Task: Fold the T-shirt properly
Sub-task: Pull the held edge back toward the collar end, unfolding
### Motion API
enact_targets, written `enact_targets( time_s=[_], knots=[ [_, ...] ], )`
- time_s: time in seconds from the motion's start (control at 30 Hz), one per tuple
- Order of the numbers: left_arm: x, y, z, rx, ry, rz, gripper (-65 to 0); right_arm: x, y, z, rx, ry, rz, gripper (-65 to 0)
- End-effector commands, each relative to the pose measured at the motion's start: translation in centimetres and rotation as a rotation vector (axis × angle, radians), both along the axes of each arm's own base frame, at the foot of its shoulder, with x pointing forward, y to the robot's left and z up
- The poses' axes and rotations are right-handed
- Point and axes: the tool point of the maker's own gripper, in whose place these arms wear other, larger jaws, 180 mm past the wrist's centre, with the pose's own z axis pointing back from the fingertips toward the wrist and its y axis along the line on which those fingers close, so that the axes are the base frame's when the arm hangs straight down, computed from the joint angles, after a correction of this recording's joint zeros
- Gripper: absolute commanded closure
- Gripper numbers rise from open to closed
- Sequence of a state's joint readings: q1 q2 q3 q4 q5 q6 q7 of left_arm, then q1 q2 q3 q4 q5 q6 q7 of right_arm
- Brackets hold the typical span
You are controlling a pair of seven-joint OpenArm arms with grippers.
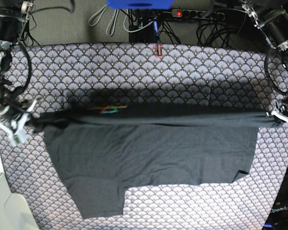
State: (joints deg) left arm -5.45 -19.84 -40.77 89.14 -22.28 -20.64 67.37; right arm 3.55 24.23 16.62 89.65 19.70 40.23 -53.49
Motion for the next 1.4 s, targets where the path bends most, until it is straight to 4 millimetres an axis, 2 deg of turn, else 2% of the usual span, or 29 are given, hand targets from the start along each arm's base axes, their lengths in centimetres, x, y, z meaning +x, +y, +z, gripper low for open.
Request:
enact_targets(
  time_s=[0.0, 0.2, 0.37, 0.47, 0.53, 0.6, 0.67, 0.87, 0.97, 1.1, 1.23, 1.37],
  knots=[
    [0.8, 0.7, 1.7, 0.028, -0.051, 0.003, -0.5, 1.4, -0.4, 2.3, -0.006, -0.076, 0.008, 0.0],
    [0.7, 0.8, 1.7, 0.031, -0.049, 0.002, -0.5, 1.4, -1.5, 3.0, -0.002, -0.100, -0.030, 0.0],
    [0.6, 0.8, 1.7, 0.031, -0.047, 0.002, -0.5, 1.5, -1.4, 3.1, 0.001, -0.104, -0.028, 0.0],
    [0.4, 0.7, 1.5, 0.032, -0.041, 0.000, -0.5, 2.3, -0.9, 3.5, 0.002, -0.113, -0.014, 0.0],
    [0.4, 0.6, 1.5, 0.030, -0.044, -0.002, -0.5, 2.3, 0.4, 2.7, -0.002, -0.089, 0.029, 0.0],
    [0.3, 0.6, 1.5, 0.031, -0.042, -0.002, -0.5, 2.8, 1.0, 3.0, -0.002, -0.095, 0.049, 0.0],
    [0.3, 0.6, 1.5, 0.031, -0.042, -0.002, -0.5, 3.2, 1.0, 3.4, 0.000, -0.107, 0.045, 0.0],
    [0.3, 0.6, 1.2, 0.026, -0.039, 0.000, -0.5, 3.2, 1.8, 2.9, 0.024, -0.102, 0.049, 0.0],
    [0.3, 0.6, 1.2, 0.024, -0.039, 0.001, -0.5, 4.5, 2.2, 4.2, 0.042, -0.146, 0.042, 0.0],
    [0.3, 0.5, 1.2, 0.025, -0.041, 0.000, -0.5, 4.8, 1.1, 5.0, 0.083, -0.187, -0.026, 0.0],
    [0.3, 0.6, 1.1, 0.023, -0.038, 0.002, -0.5, 4.8, 2.2, 4.2, 0.062, -0.155, 0.014, 0.0],
    [0.3, 0.8, 1.4, 0.031, -0.042, 0.002, -0.5, 4.3, 0.9, 2.4, -0.013, -0.095, -0.012, 0.0]
  ],
)
